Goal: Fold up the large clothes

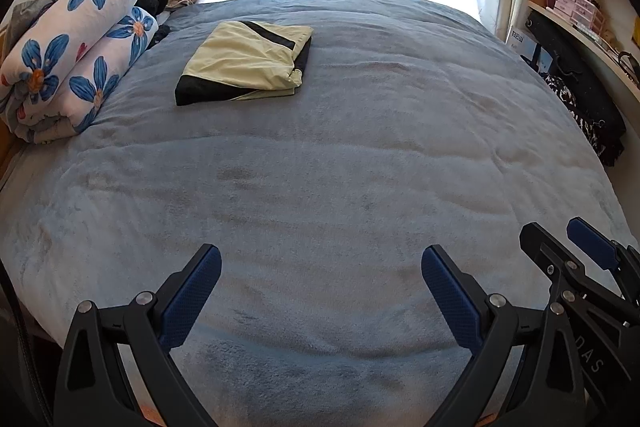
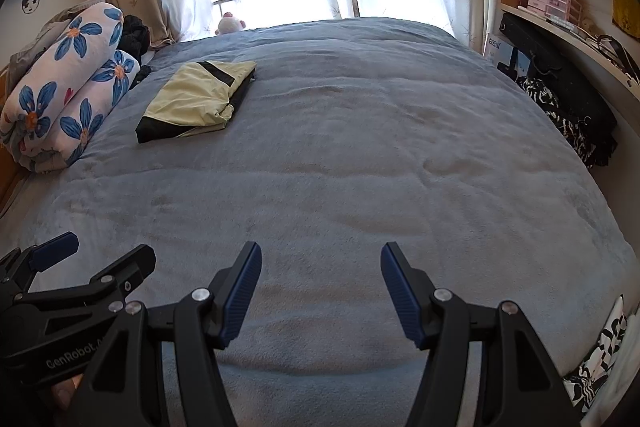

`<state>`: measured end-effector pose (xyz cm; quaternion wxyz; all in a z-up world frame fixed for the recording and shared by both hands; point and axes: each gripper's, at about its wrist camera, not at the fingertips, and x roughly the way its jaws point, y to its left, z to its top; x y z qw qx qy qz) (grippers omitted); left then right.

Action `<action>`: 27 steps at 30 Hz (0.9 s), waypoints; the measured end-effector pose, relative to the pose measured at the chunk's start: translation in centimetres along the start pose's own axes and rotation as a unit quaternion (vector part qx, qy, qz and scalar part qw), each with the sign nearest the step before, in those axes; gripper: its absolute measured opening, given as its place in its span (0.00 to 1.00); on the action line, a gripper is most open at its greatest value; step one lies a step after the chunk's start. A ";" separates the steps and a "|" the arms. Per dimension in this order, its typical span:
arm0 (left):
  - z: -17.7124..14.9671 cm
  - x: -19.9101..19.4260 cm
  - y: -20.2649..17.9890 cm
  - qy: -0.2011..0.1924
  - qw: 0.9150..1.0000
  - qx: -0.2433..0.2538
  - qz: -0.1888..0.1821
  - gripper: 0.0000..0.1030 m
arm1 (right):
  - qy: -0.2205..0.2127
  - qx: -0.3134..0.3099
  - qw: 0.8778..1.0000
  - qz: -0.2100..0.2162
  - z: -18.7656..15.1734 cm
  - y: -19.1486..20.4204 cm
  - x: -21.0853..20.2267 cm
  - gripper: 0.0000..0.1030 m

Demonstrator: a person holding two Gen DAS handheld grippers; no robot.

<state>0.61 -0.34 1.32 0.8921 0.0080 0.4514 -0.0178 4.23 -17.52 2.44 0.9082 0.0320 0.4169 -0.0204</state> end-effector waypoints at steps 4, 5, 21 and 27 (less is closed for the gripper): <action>0.0 0.0 0.0 -0.001 1.000 0.000 0.000 0.97 | 0.000 -0.001 1.000 -0.001 0.0 0.0 0.0 0.61; 0.0 0.0 0.0 -0.001 1.000 0.000 0.000 0.96 | 0.000 -0.001 1.000 -0.001 0.0 0.0 0.0 0.61; 0.3 0.4 1.1 0.010 1.000 -0.001 -0.003 0.96 | 0.006 -0.007 1.000 -0.002 -0.4 -0.1 0.4 0.61; 0.1 0.8 1.5 0.015 1.000 0.000 -0.004 0.96 | 0.012 -0.010 1.000 -0.001 -0.1 0.0 0.9 0.61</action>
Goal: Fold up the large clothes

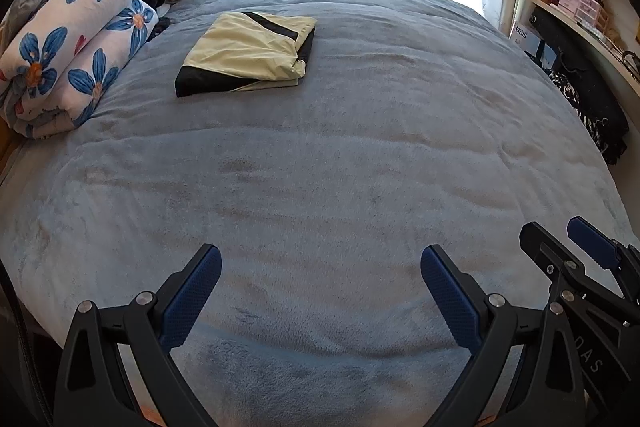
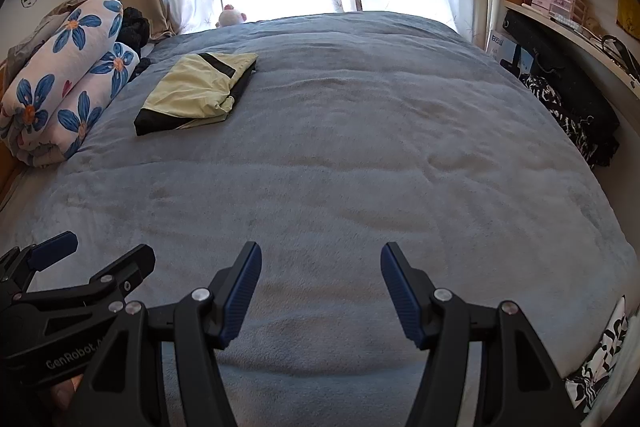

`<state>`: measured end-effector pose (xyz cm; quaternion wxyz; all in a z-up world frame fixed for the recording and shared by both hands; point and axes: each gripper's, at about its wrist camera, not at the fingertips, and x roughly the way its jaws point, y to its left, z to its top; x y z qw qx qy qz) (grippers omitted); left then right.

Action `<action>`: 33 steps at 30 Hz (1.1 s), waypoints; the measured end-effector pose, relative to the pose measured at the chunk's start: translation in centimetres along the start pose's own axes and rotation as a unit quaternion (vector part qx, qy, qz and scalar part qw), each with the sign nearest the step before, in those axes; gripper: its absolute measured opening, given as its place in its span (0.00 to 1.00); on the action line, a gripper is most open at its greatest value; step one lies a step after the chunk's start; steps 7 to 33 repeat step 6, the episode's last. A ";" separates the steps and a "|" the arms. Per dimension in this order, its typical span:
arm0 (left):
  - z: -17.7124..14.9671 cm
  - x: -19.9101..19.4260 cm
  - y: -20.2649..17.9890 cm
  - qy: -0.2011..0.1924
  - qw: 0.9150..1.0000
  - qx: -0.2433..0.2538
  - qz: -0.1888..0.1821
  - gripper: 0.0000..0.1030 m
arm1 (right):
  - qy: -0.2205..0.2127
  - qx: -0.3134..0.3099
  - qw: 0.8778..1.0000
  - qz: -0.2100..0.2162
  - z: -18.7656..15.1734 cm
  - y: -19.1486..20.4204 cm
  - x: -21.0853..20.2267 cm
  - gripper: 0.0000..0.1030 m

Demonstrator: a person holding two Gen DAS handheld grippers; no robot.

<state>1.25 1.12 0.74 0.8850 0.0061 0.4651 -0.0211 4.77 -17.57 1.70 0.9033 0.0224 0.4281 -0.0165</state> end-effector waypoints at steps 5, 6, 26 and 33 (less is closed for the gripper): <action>-0.1 0.2 0.1 0.001 1.000 0.002 0.001 0.96 | 0.002 -0.001 1.000 0.000 0.1 0.0 0.1 0.61; -0.1 0.2 0.1 0.002 1.000 0.001 0.000 0.96 | 0.003 -0.002 1.000 0.000 0.1 0.0 0.2 0.61; -0.1 0.2 0.1 0.002 1.000 0.001 0.000 0.96 | 0.003 -0.002 1.000 0.000 0.1 0.0 0.2 0.61; -0.1 0.2 0.1 0.002 1.000 0.001 0.000 0.96 | 0.003 -0.002 1.000 0.000 0.1 0.0 0.2 0.61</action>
